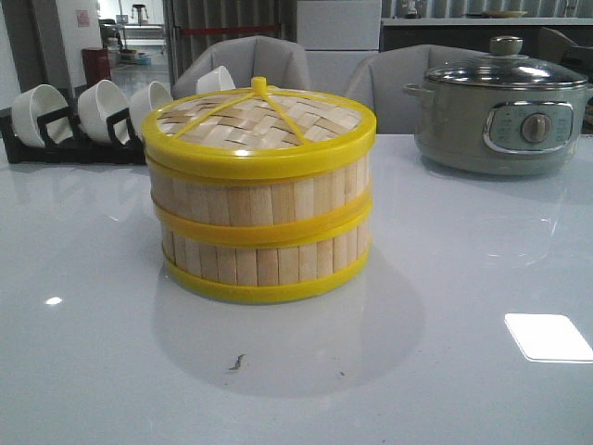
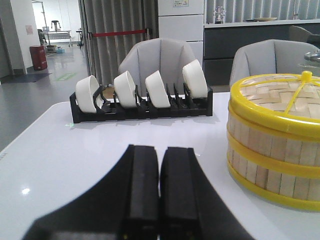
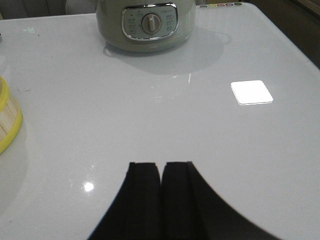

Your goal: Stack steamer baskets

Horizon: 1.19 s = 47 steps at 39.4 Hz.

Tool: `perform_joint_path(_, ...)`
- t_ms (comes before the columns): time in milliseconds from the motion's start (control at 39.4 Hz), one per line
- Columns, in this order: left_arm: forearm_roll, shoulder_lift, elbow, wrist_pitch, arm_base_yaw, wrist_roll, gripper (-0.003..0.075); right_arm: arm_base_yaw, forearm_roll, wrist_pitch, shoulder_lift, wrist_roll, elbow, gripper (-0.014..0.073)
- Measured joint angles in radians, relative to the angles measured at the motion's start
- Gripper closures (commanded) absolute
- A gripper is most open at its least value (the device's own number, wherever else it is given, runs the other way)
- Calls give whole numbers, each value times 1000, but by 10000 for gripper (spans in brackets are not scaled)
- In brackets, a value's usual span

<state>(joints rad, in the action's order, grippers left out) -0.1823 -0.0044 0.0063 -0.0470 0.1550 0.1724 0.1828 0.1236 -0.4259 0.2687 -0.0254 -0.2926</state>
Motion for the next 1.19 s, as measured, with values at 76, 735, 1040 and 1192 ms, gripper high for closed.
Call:
perform_joint_path(76,0,0,0,0,-18,0,636,0,0,0,0,0,0,573)
perform_joint_path(735,48,0,0,0,-35,-45,636,0,1,0,0,0,0,573)
perform_joint_path(1040,102,0,0,13,-35,-123,636,0,1,0,0,0,0,573)
perform_joint_path(1192,102,0,0,13,-35,-125,636,0,1,0,0,0,0,573)
